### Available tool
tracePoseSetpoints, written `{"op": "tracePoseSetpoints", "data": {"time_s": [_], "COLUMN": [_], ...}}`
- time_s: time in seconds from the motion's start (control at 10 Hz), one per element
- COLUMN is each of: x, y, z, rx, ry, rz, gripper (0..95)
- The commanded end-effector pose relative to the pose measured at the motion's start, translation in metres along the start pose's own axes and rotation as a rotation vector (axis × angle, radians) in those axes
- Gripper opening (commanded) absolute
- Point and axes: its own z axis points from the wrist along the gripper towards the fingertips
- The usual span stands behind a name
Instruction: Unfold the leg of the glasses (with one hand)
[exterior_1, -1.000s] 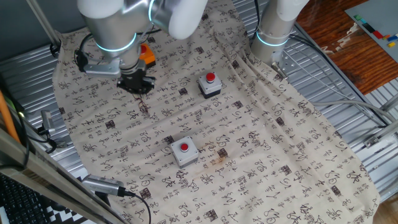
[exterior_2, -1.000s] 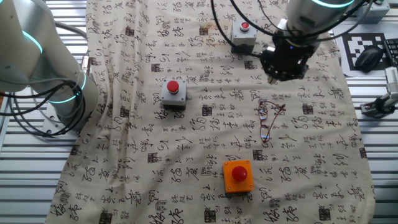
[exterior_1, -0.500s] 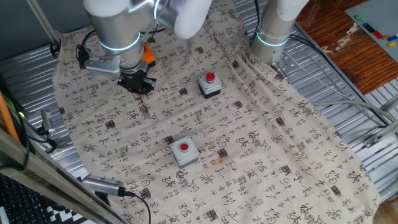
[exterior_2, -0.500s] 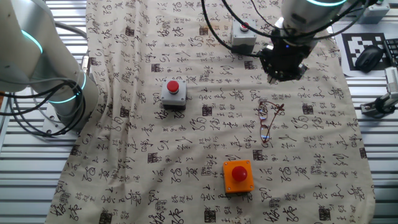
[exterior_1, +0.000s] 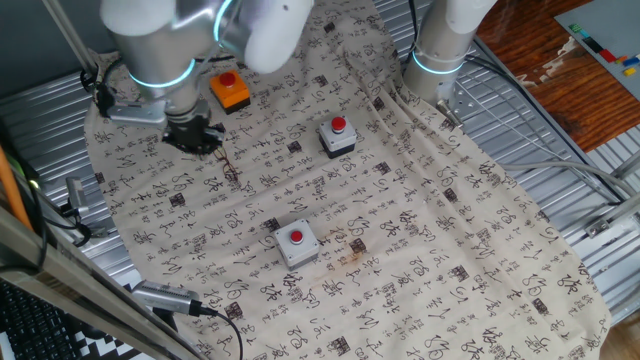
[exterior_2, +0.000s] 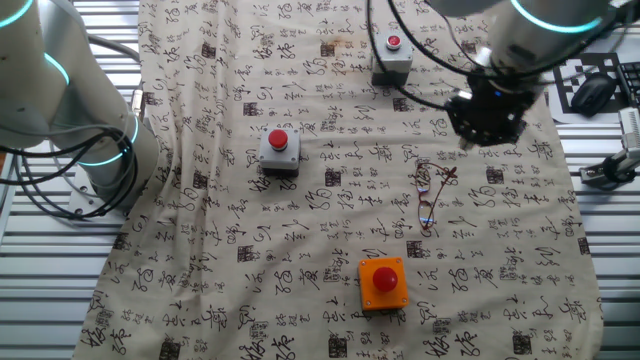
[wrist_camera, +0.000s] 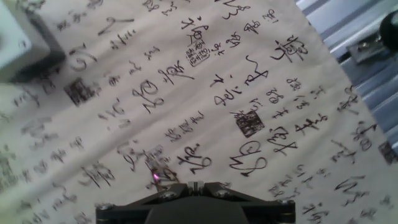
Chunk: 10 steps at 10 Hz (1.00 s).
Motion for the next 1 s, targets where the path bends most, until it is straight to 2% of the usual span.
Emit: {"op": "tracePoseSetpoints", "data": {"time_s": [0.1, 0.3, 0.4, 0.5, 0.6, 0.8, 1.0], "x": [0.0, 0.0, 0.0, 0.0, 0.008, 0.031, 0.068], "y": [-0.009, -0.009, -0.009, -0.009, -0.016, -0.032, -0.048], "z": [0.001, 0.001, 0.001, 0.001, 0.0, -0.004, -0.003], "rx": [-0.025, -0.018, -0.004, -0.004, 0.008, 0.006, 0.002], "ry": [-0.021, -0.032, -0.026, -0.026, -0.005, -0.002, -0.013], "rz": [0.093, 0.17, 0.179, 0.179, 0.147, 0.083, 0.029], "gripper": [0.0, 0.0, 0.0, 0.0, 0.0, 0.0, 0.0]}}
